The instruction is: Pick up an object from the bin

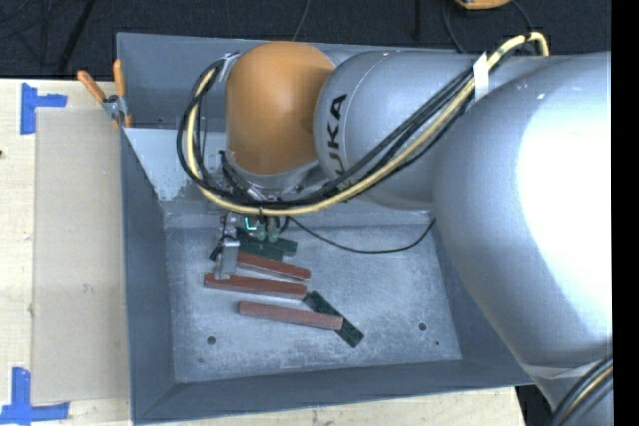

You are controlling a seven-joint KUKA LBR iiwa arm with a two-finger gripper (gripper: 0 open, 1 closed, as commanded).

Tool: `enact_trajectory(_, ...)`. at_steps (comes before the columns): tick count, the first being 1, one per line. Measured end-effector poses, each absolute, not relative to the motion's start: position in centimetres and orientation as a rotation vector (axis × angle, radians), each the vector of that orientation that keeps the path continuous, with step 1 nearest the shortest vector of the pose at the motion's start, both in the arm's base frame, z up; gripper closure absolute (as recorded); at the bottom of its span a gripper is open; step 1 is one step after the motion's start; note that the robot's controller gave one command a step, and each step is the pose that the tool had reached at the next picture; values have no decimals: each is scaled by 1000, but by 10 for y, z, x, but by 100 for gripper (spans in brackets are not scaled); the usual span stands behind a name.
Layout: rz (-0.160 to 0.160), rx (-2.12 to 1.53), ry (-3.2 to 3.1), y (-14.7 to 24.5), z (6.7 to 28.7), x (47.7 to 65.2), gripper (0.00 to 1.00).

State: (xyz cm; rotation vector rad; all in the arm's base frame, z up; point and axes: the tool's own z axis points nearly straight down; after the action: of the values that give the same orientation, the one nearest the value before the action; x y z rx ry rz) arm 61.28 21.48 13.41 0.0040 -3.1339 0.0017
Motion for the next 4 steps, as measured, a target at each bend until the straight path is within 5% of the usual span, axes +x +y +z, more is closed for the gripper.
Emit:
enact_trajectory(1,1,-159,-3132,152,67,616,0)
enact_trajectory(2,2,-192,-3136,124,101,609,0)
enact_trajectory(3,-1,-470,-3109,119,120,623,0)
enact_trajectory(4,3,-725,-3052,128,69,617,0)
